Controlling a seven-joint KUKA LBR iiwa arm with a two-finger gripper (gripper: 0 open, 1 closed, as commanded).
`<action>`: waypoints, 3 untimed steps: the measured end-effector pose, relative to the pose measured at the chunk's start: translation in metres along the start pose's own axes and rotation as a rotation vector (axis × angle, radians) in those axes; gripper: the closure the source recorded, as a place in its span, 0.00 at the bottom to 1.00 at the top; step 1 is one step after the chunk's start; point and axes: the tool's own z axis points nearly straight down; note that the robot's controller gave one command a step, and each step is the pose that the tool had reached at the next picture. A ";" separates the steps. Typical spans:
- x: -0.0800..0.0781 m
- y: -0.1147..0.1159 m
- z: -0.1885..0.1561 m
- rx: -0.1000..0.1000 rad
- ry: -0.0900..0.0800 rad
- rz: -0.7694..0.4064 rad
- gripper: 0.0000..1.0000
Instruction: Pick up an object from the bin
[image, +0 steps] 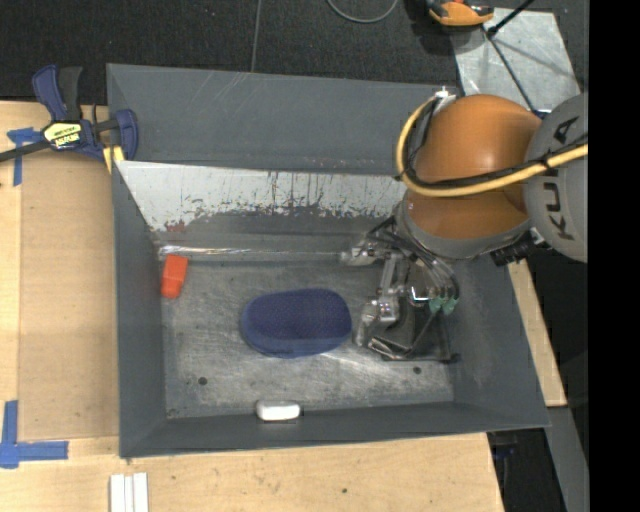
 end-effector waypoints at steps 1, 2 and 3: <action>-0.056 -0.073 0.120 0.001 -0.007 -0.229 0.00; -0.043 -0.014 0.145 0.006 -0.015 -0.367 0.00; -0.046 -0.012 0.143 0.004 -0.027 -0.365 1.00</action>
Offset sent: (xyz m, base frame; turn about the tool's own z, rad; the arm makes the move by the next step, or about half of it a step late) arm 0.0543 -0.0708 -0.1185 -0.2324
